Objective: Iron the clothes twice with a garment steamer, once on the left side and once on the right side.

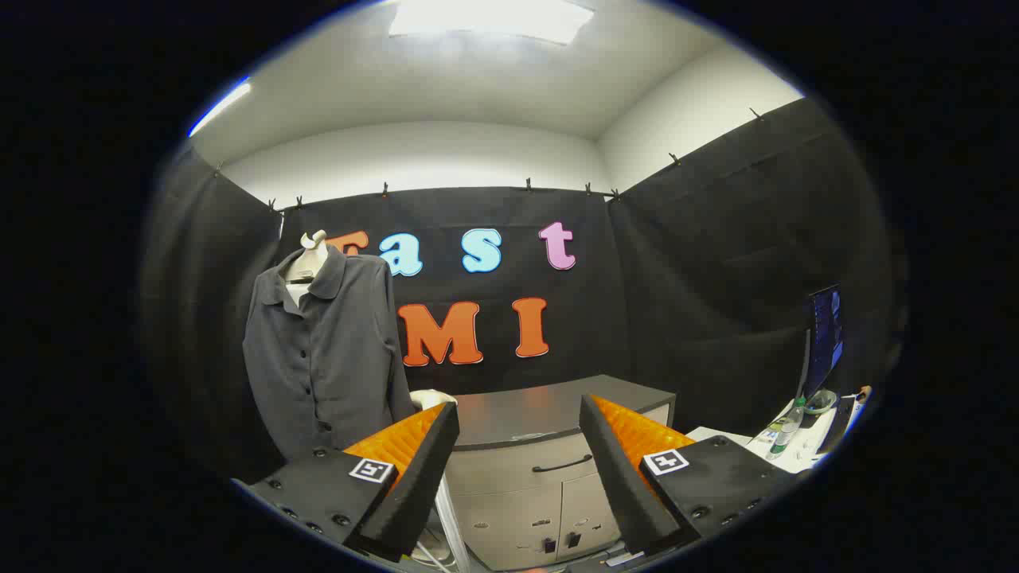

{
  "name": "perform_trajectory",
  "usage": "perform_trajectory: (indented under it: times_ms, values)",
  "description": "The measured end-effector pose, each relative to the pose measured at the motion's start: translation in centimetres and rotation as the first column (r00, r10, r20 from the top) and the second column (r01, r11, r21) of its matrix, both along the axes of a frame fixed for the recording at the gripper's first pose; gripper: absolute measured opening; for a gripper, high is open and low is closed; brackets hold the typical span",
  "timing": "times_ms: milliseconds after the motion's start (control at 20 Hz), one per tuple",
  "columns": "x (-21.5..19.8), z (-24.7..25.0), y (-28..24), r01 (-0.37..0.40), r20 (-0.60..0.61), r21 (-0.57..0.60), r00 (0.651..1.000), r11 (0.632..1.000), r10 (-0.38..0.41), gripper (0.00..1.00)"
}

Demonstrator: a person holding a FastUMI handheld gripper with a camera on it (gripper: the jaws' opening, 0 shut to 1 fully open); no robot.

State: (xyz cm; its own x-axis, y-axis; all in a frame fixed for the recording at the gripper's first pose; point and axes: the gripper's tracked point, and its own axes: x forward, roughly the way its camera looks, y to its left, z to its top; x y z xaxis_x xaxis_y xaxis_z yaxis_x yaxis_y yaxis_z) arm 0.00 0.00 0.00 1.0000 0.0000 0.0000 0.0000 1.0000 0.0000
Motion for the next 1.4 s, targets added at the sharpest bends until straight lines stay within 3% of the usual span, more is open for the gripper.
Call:
perform_trajectory:
  times_ms: [1000,1200,1400]
  values:
    - [0.2,1.2,0.2,0.002,0.003,0.016,1.000,1.000,-0.002,0.98]
    - [1.5,1.2,0.6,-0.041,-0.009,-0.047,0.999,0.998,0.040,0.98]
    - [4.0,-0.3,1.8,-0.133,-0.037,-0.003,0.991,0.991,0.132,0.98]
